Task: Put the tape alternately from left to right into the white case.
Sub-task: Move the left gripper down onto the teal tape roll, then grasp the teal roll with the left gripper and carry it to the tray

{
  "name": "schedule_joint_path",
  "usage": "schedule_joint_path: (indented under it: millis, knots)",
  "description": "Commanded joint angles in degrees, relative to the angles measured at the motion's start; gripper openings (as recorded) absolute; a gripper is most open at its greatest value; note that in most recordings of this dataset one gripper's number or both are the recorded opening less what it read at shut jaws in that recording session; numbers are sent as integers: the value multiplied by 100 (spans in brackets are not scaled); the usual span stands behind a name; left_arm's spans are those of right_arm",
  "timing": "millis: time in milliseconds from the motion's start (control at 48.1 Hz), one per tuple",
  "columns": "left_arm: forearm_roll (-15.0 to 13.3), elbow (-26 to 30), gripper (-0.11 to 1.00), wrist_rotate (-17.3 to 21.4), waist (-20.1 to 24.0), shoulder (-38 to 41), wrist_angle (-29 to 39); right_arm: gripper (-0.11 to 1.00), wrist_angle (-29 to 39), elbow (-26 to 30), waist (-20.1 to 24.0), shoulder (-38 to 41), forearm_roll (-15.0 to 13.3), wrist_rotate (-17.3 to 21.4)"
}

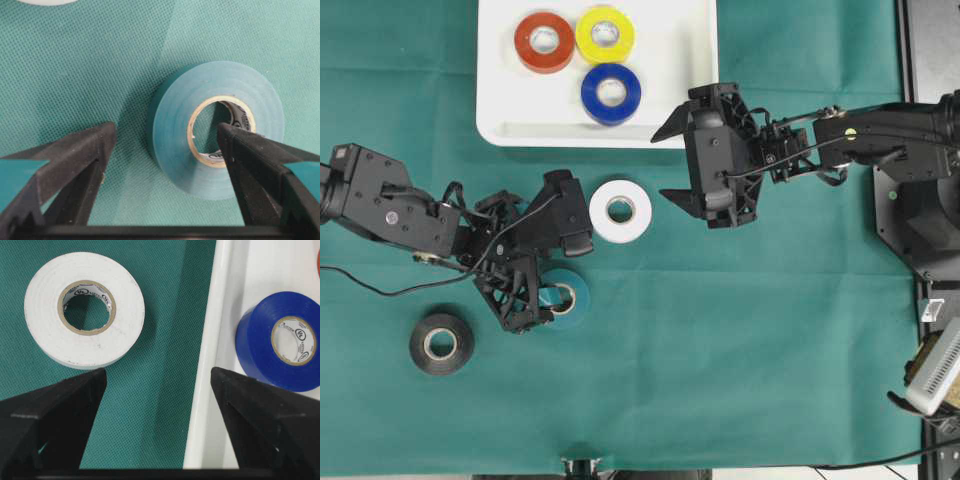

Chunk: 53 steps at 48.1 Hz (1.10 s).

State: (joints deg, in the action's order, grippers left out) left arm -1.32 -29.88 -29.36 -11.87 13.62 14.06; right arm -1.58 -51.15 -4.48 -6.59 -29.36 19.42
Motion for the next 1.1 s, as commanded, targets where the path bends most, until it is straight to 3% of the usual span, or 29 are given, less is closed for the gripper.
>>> schedule_joint_path:
  millis: [0, 62, 208, 270, 686, 1082]
  knots:
    - [18, 79, 91, 9, -9, -53, 26, 82, -44, 44, 9, -123, -9, 0]
    - [18, 79, 79, 9, -9, -53, 105, 82, -44, 44, 9, -123, -9, 0]
    - [18, 132, 38, 18, 0, -79, 290, 82, -44, 44, 9, -123, -9, 0]
    - [18, 132, 26, 18, 0, -88, 316, 82, -44, 53, 9, -123, -9, 9]
    - [18, 141, 26, 18, 18, -237, 325, 82, -44, 44, 9, -123, -9, 9]
    - [18, -141, 26, 26, 62, -1160, 369, 82, -44, 44, 9, -123, -9, 9]
